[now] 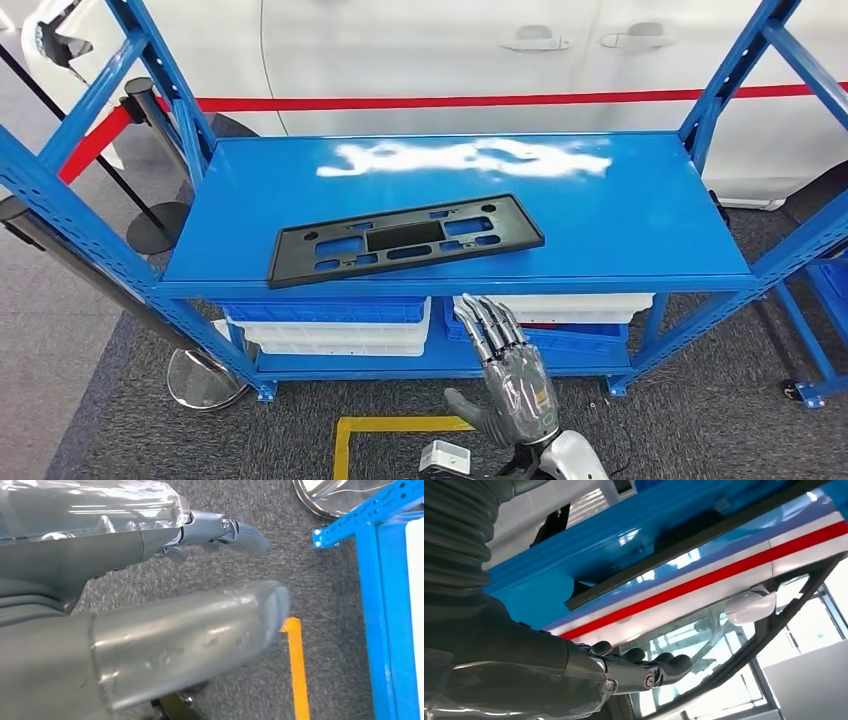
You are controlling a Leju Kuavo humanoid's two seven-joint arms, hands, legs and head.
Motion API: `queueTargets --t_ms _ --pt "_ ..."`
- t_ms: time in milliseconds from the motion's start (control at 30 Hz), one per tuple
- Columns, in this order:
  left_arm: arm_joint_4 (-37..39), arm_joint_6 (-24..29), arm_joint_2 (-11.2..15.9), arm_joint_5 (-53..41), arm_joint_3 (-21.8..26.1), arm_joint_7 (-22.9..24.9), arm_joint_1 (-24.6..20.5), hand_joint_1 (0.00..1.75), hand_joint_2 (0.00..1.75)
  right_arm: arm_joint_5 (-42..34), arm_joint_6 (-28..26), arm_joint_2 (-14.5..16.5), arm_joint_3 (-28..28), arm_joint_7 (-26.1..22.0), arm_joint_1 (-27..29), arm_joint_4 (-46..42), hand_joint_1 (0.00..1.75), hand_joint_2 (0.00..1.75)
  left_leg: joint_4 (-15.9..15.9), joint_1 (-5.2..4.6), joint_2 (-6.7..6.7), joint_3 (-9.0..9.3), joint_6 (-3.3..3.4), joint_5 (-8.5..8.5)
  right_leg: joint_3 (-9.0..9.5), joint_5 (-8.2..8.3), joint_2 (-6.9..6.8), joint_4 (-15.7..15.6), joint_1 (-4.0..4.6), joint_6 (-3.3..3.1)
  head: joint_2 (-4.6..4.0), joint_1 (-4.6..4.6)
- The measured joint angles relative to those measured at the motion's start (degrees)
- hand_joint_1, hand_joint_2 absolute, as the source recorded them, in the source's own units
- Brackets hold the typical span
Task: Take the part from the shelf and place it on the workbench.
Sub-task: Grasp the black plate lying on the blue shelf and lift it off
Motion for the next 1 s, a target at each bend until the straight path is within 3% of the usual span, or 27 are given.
queueTargets --t_ms 100,133,200,233,267,300,333,367,433,467,600,667,733,767,800,833,900,967,1000 --pt "0.0 0.0 0.0 -0.8 0.0 0.0 -0.1 0.0 0.0 5.0 -2.5 1.2 0.0 1.2 -0.2 2.0 0.0 1.75 -0.8 0.35 0.03 0.27 1.08 0.56 -0.34 -0.88 -0.1 0.9 -0.02 0.9 0.01 0.15" --pt "0.0 0.0 0.0 -1.1 0.0 0.0 -0.1 0.0 0.0 6.6 -3.4 1.6 -0.1 1.6 -0.5 2.7 0.0 1.75 -1.1 0.49 0.08 0.38 1.43 0.75 -1.3 -2.24 -0.15 3.0 -0.02 1.1 0.01 0.28" --pt "0.0 -0.2 0.0 -1.7 0.0 0.2 -0.2 0.0 0.0 9.8 -4.9 2.4 -0.1 2.4 -0.8 4.4 0.0 1.75 -1.2 0.42 0.19 0.35 1.76 0.83 -4.8 -5.9 -0.19 10.2 -0.16 1.3 0.01 0.52" --pt "0.0 -0.3 0.0 -1.9 0.0 0.3 -0.2 0.0 0.0 11.2 -5.6 2.6 -0.1 2.7 -0.8 5.1 0.0 1.75 -1.2 0.38 0.21 0.31 1.81 0.81 -6.61 -7.16 -0.19 13.7 -0.2 1.37 0.01 0.54" --pt "0.0 -0.4 0.0 -2.2 0.1 0.3 -0.2 0.0 0.0 12.5 -6.2 2.9 -0.1 3.0 -0.8 5.9 0.0 1.75 -1.2 0.34 0.22 0.32 1.83 0.79 -7.69 -7.39 -0.19 15.7 -0.23 1.4 0.01 0.55" --pt "0.0 -0.5 0.0 -2.3 0.1 0.4 -0.2 0.0 0.0 13.8 -6.8 3.1 -0.2 3.3 -0.8 6.5 0.0 1.75 -1.2 0.32 0.21 0.36 1.83 0.75 -7.74 -6.46 -0.2 15.5 -0.25 1.35 0.01 0.55" --pt "0.0 -0.6 0.0 -2.5 0.1 0.5 -0.2 0.0 0.0 15.1 -7.4 3.4 -0.2 3.7 -0.9 7.1 0.0 1.75 -1.1 0.31 0.17 0.45 1.79 0.71 -6.7 -4.62 -0.2 13.2 -0.26 1.22 0.01 0.56" --pt "0.0 -0.8 0.0 -2.7 0.1 0.6 -0.3 0.0 0.0 16.3 -8.0 3.7 -0.2 4.0 -1.1 7.6 0.0 1.75 -1.0 0.3 0.13 0.55 1.68 0.62 -4.79 -2.35 -0.22 9.3 -0.24 0.97 0.01 0.56" --pt "0.0 -1.0 0.0 -3.1 0.1 0.9 -0.3 0.0 0.0 17.9 -8.8 4.3 -0.2 4.4 -1.5 8.5 0.0 1.75 -0.8 0.1 0.08 0.56 1.22 0.37 -1.38 0.29 -0.31 2.2 0.0 0.41 0.01 0.54" --pt "0.0 -1.3 0.1 -3.1 0.2 1.0 -0.3 0.0 0.0 18.3 -9.1 4.6 -0.2 4.6 -1.8 8.9 0.0 1.75 -0.7 0.04 0.08 0.48 0.92 0.29 -0.59 0.65 -0.33 0.4 0.15 0.2 0.01 0.5" --pt "0.0 -3.6 0.3 -3.2 0.7 1.9 -0.6 0.0 0.0 19.0 -9.8 5.8 0.0 5.1 -3.0 11.5 0.0 1.75 0.1 0.13 0.11 0.18 -0.42 -0.42 -0.39 0.86 -0.21 -0.6 0.06 -0.72 0.01 0.35" --pt "0.0 -4.8 0.6 -3.1 1.0 2.1 -0.7 0.0 0.0 19.0 -9.9 6.4 0.3 5.4 -3.8 12.4 0.0 1.75 4.7 0.23 0.09 -1.8 -0.98 -3.21 -0.25 1.03 -0.31 -0.9 -0.1 -1.25 0.01 0.17" --pt "0.0 -5.5 0.8 -3.1 1.2 2.2 -0.8 0.0 0.0 19.0 -10.0 6.8 0.6 5.7 -4.2 13.2 0.0 1.75 12.3 0.24 0.09 -5.37 -1.4 -6.65 -0.27 0.93 -0.39 -0.9 -0.04 -1.5 0.01 0.01" --pt "0.0 -5.8 0.9 -3.0 1.3 2.2 -0.7 0.0 0.0 19.0 -10.0 6.9 0.7 5.7 -4.3 13.5 0.0 1.75 14.8 0.26 0.09 -6.62 -1.54 -7.24 -0.24 0.88 -0.41 -0.9 0.0 -1.54 0.01 -0.01" --pt "0.0 -6.0 1.0 -3.0 1.4 2.2 -0.7 0.0 0.0 19.0 -10.0 6.9 0.8 5.7 -4.4 13.9 0.0 1.75 15.2 0.3 0.1 -6.92 -1.59 -6.65 -0.17 0.8 -0.4 -0.9 0.01 -1.56 0.01 -0.02" --pt "0.0 -6.3 1.0 -3.0 1.6 2.2 -0.7 0.0 0.0 19.1 -10.0 7.0 1.0 5.7 -4.4 14.2 0.0 1.75 13.3 0.35 0.11 -6.07 -1.57 -5.0 -0.04 0.7 -0.35 -0.8 0.01 -1.51 0.01 -0.02" --pt "0.0 -6.6 1.1 -3.0 1.9 2.2 -0.7 0.0 0.0 19.3 -10.0 7.2 1.4 5.8 -4.7 14.7 0.0 1.75 5.6 0.4 0.1 -2.42 -1.32 -1.12 0.32 0.38 -0.27 -0.7 0.08 -1.23 0.01 -0.02" --pt "0.0 -6.8 1.2 -3.0 2.2 2.2 -0.9 0.0 0.0 19.5 -10.0 7.5 1.7 5.9 -5.0 15.1 0.0 1.75 0.3 0.19 0.02 0.06 -0.7 0.28 0.39 0.11 -0.18 -0.5 0.24 -0.7 0.01 0.02" --pt "0.0 -6.9 1.2 -3.1 2.4 2.1 -0.9 0.0 0.0 19.7 -10.0 7.6 1.8 6.1 -5.2 15.3 0.0 1.75 -0.3 0.02 -0.02 0.3 -0.33 0.01 0.34 0.07 -0.15 -0.5 0.29 -0.4 0.01 0.03"
